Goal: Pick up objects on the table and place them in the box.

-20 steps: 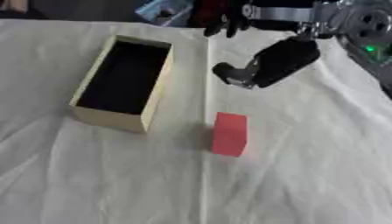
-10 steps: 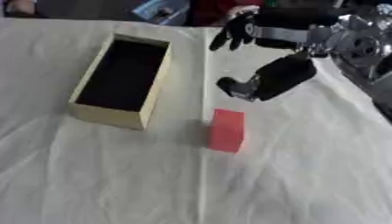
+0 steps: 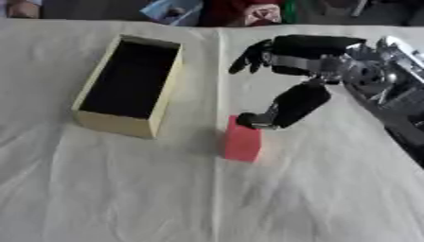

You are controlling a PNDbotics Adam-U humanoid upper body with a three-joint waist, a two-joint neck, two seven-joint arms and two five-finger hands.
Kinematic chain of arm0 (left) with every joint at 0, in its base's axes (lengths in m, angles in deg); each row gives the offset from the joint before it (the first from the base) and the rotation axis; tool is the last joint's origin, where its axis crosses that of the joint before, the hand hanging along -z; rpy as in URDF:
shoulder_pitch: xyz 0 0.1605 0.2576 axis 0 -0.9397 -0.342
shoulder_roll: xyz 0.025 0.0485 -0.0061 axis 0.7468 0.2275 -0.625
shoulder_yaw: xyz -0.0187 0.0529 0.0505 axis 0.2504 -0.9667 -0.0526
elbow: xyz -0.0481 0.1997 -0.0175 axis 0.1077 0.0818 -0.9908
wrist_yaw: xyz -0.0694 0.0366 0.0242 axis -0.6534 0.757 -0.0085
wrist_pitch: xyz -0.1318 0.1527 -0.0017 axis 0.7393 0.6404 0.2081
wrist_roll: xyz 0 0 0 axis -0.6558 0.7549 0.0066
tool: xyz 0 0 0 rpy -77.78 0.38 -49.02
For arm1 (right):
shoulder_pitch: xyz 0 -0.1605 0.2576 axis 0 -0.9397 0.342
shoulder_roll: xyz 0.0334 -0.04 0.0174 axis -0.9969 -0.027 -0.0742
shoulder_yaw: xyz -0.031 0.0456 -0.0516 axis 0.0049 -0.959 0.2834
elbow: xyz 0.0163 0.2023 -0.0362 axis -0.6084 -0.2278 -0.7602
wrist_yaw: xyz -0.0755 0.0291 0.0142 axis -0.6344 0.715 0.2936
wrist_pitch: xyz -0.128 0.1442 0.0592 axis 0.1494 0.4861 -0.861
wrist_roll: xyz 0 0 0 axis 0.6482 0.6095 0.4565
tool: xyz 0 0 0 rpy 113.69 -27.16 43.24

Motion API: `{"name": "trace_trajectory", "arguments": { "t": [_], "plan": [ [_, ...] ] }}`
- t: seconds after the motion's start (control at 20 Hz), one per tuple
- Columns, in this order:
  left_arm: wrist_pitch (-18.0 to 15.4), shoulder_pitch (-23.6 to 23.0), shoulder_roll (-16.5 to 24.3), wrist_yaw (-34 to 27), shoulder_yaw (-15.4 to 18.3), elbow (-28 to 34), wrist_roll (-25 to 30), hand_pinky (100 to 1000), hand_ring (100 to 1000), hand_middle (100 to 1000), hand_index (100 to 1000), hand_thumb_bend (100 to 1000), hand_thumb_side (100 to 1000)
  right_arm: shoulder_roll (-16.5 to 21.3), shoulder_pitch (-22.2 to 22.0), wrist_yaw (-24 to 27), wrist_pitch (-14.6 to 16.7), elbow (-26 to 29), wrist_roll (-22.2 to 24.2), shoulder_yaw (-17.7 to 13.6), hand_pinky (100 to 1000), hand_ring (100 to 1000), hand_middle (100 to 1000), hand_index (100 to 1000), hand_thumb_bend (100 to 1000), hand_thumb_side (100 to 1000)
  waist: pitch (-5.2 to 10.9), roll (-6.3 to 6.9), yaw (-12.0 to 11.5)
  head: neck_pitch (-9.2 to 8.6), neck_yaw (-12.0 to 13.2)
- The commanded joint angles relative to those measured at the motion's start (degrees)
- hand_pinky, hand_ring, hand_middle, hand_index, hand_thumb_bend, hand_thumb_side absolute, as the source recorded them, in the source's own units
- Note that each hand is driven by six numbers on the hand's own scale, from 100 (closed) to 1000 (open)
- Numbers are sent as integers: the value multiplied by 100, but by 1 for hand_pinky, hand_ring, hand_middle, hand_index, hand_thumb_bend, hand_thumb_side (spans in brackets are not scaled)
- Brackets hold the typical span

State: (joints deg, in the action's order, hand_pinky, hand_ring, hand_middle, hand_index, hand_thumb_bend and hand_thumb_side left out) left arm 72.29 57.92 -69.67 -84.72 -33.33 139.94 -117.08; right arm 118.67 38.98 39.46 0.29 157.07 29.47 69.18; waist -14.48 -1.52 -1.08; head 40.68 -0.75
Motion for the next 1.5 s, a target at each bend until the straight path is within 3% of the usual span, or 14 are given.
{"name": "trace_trajectory", "arguments": {
  "t": [0.05,0.55,1.5],
  "plan": [
    [1,45,120,-12,-12,115,16,568,553,520,651,227,100,-8,-48,-116,-22,-75,29,-90,855,847,847,909,382,503,165,-43,8,44,-10],
    [6,51,95,-24,-20,115,33,568,553,520,650,222,100,-297,-301,-263,-217,-345,113,-60,868,895,847,931,388,516,138,-49,3,42,-26],
    [11,52,67,-44,-27,115,62,567,553,521,649,216,100,-563,-613,-469,-248,-511,121,-16,871,902,849,936,415,515,105,-62,-6,61,-62]
  ]
}}
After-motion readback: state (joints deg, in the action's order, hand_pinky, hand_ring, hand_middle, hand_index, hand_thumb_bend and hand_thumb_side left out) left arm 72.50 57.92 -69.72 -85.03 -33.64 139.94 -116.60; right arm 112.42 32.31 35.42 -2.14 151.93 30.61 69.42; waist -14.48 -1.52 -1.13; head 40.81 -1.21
